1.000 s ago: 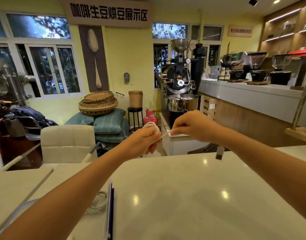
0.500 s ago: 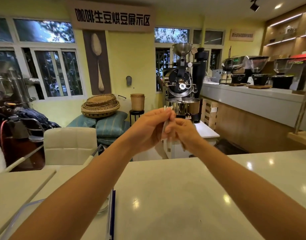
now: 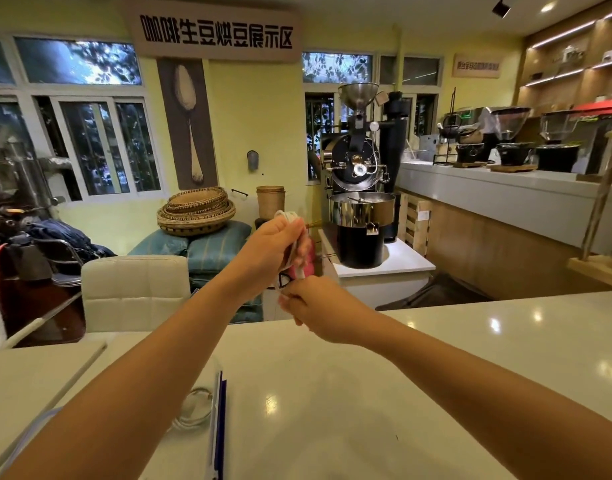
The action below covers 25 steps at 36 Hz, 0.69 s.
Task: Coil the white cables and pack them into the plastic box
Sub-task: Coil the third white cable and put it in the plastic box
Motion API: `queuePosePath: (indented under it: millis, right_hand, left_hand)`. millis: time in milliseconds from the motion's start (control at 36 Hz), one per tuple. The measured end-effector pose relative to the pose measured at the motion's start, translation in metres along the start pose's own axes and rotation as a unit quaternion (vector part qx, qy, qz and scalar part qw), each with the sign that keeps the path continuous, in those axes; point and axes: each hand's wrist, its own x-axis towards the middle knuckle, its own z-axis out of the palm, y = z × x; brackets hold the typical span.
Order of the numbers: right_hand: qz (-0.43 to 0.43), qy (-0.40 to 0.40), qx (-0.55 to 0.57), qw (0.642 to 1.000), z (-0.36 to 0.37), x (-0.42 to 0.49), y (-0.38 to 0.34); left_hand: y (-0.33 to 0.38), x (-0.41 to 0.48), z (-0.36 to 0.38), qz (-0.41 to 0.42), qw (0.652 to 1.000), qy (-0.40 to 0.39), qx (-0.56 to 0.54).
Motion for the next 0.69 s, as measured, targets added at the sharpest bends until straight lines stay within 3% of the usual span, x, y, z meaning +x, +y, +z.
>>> queuePosePath:
  millis: [167, 361, 528, 611, 694]
  right_hand:
    - [-0.037, 0.046, -0.048, 0.997, -0.019, -0.011, -0.008]
    - [-0.106, 0.196, -0.001, 0.975, -0.033, -0.013, 0.004]
    - [-0.165, 0.181, -0.03, 0.969, -0.042, -0.008, 0.009]
    - [-0.187, 0.147, -0.036, 0.971, -0.049, -0.008, 0.011]
    - [-0.189, 0.139, -0.041, 0.971, -0.055, -0.009, 0.013]
  left_hand:
    - [0.0, -0.007, 0.0, 0.018, 0.993, -0.025, 0.118]
    - [0.002, -0.012, -0.005, 0.002, 0.998, -0.012, 0.067]
    - [-0.004, -0.016, -0.001, 0.011, 0.988, -0.039, 0.151]
    - [-0.004, -0.018, 0.0, -0.002, 0.989, -0.101, 0.11]
    - [-0.005, -0.017, -0.007, -0.057, 0.986, -0.151, -0.032]
